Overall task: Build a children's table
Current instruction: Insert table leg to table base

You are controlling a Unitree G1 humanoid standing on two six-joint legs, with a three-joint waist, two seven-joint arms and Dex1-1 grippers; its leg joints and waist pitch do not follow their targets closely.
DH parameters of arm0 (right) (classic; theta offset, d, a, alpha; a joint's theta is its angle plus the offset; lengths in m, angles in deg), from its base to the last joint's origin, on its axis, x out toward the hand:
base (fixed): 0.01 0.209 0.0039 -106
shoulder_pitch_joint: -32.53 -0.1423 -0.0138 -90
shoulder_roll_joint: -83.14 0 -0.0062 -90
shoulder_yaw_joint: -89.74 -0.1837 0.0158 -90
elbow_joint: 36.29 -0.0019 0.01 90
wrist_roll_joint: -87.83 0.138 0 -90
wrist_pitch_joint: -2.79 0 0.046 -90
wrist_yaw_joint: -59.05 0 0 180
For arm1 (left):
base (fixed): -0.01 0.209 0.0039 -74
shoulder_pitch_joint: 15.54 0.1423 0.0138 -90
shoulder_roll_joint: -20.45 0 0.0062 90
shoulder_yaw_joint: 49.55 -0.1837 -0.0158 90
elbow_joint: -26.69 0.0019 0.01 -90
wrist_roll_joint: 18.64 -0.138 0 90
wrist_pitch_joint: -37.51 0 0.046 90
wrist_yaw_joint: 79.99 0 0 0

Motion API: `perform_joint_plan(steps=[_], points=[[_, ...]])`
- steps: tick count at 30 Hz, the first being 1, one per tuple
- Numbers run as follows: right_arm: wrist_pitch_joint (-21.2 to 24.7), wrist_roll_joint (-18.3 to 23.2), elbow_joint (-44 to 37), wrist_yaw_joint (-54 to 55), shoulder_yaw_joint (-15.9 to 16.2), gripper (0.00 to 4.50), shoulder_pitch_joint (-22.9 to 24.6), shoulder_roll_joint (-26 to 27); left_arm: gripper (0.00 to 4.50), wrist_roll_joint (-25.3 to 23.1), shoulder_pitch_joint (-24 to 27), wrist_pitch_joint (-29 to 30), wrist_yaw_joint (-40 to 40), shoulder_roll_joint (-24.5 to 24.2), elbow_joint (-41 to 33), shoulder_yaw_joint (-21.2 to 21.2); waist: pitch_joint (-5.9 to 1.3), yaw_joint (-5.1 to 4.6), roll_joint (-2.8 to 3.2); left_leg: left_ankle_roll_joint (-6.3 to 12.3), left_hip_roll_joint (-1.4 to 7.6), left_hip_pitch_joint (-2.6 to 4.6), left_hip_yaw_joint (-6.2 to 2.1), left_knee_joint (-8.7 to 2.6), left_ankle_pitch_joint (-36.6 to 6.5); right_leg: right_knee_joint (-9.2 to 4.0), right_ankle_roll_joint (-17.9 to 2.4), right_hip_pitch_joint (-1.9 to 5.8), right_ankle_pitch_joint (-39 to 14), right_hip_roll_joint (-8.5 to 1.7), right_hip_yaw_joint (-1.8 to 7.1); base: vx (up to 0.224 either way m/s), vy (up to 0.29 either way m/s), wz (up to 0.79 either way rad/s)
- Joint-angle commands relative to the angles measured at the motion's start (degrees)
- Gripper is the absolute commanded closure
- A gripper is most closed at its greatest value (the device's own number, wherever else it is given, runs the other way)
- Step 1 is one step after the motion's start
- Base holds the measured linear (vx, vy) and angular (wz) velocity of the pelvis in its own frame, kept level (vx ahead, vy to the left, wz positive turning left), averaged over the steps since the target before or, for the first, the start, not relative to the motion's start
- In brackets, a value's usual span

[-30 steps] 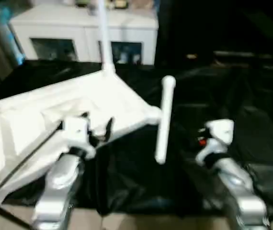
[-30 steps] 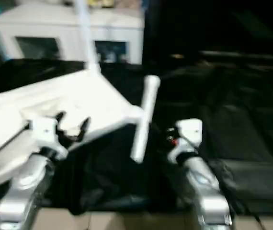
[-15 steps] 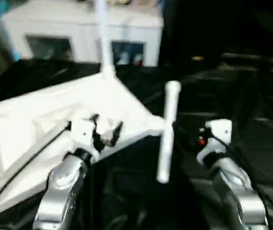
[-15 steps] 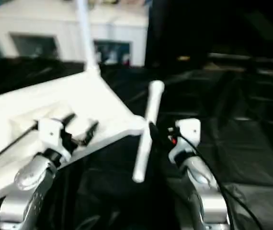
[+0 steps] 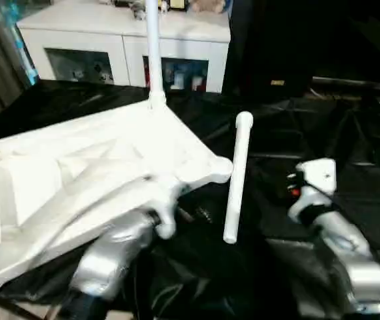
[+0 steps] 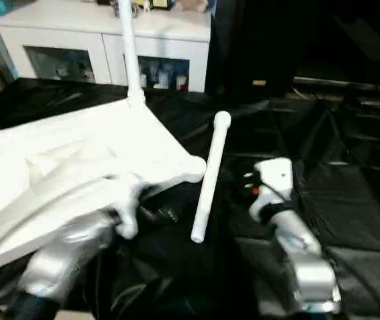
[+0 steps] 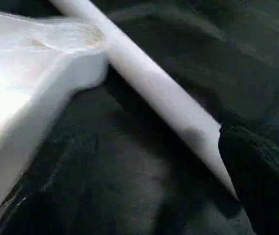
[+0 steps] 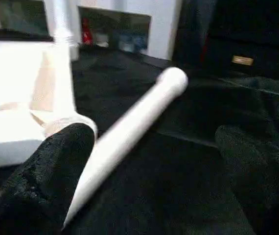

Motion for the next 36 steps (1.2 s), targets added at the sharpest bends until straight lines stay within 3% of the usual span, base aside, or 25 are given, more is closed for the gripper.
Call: perform_joint_plan(steps=[1, 3, 7, 10, 17, 20, 23, 30, 36], points=[[0.6, -0.8, 0.5, -0.2, -1.0, 0.00, -0.7, -0.7, 0.03, -2.4, -1.7, 1.6, -0.1, 0.4, 1.7, -2.3, -2.26, -0.19, -0.39, -1.76, 4.47, 1.21, -1.84, -5.59, -13.2, -5.92, -7.9, 0.61, -8.7, -5.38, 3.02, 0.000, 0.000, 0.00], [1.1, -0.8, 0.3, 0.7, -1.9, 0.00, -0.6, -1.3, 0.03, -3.1, -3.7, 3.3, 0.0, 2.5, 3.7, -4.5, -2.50, -0.20, -0.32, -0.40, 4.48, 1.02, -1.75, -5.26, -9.8, -5.49, -8.9, 0.92, -3.9, -5.46, 2.91, 0.000, 0.000, 0.00], [1.5, -0.7, -0.2, 1.1, -2.1, 0.00, -0.1, -1.6, 0.03, -1.3, -5.2, 5.4, 0.2, 5.0, 5.1, -4.2, -2.87, -0.15, -0.41, 1.54, 4.48, 1.03, -1.30, -4.73, -6.2, -5.06, -11.0, 1.20, 2.7, -5.34, 2.72, 0.000, 0.000, 0.00], [1.4, -0.9, -0.7, 1.2, -1.9, 0.00, 0.7, -1.6, 0.03, -4.0, -7.1, 5.7, 1.5, 6.1, 8.7, -5.4, -3.03, -0.20, -0.21, 3.56, 4.59, 1.05, -1.17, -4.46, -4.2, -4.84, -12.2, 1.29, 7.2, -5.24, 2.58, 0.000, 0.000, 0.00], [1.8, -1.3, -1.3, 1.6, -1.5, 0.00, 1.0, -1.4, 0.03, -5.4, -8.8, 5.9, 2.1, 7.2, 11.3, -6.0, -2.75, -0.21, -0.02, 3.34, 4.88, 1.35, -1.12, -4.86, -7.5, -5.47, -12.9, 1.19, 3.1, -5.32, 2.58, 0.000, 0.000, 0.00], [1.8, -1.4, -1.5, 1.7, -1.4, 0.00, 1.1, -1.5, 0.03, -9.0, -9.2, 4.2, 1.1, 4.9, 11.9, -10.1, -2.53, -0.25, 0.00, 2.30, 4.95, 1.37, -1.19, -5.19, -10.0, -5.88, -12.1, 1.15, -1.2, -5.40, 2.69, 0.000, 0.000, 0.00], [1.8, -1.5, -1.5, 1.7, -1.4, 0.00, 1.1, -1.5, 0.31, -10.4, -9.4, 3.5, 0.6, 4.2, 12.1, -11.4, -2.37, -0.38, -0.11, 1.45, 4.86, 1.38, -1.17, -5.39, -11.1, -6.21, -11.3, 1.10, -4.2, -5.45, 2.76, 0.000, 0.000, 0.00], [1.9, -1.6, -1.3, 2.0, -1.4, 0.00, 0.7, -1.5, 0.85, -12.8, -9.8, 2.6, -1.4, 1.6, 10.8, -13.9, -2.36, -0.86, -0.14, 1.36, 4.89, 1.22, -1.27, -5.57, -10.7, -6.19, -11.1, 0.98, -4.0, -5.37, 2.69, 0.000, 0.000, 0.00], [1.8, -1.7, -0.8, 2.0, -1.4, 0.00, 0.1, -1.6, 1.26, -12.3, -9.4, 3.1, -3.3, 1.2, 9.8, -14.2, -2.40, -1.36, -0.02, 1.87, 4.88, 1.04, -1.23, -5.53, -9.5, -5.97, -12.1, 1.02, -1.4, -5.38, 2.64, 0.000, 0.000, 0.00]])
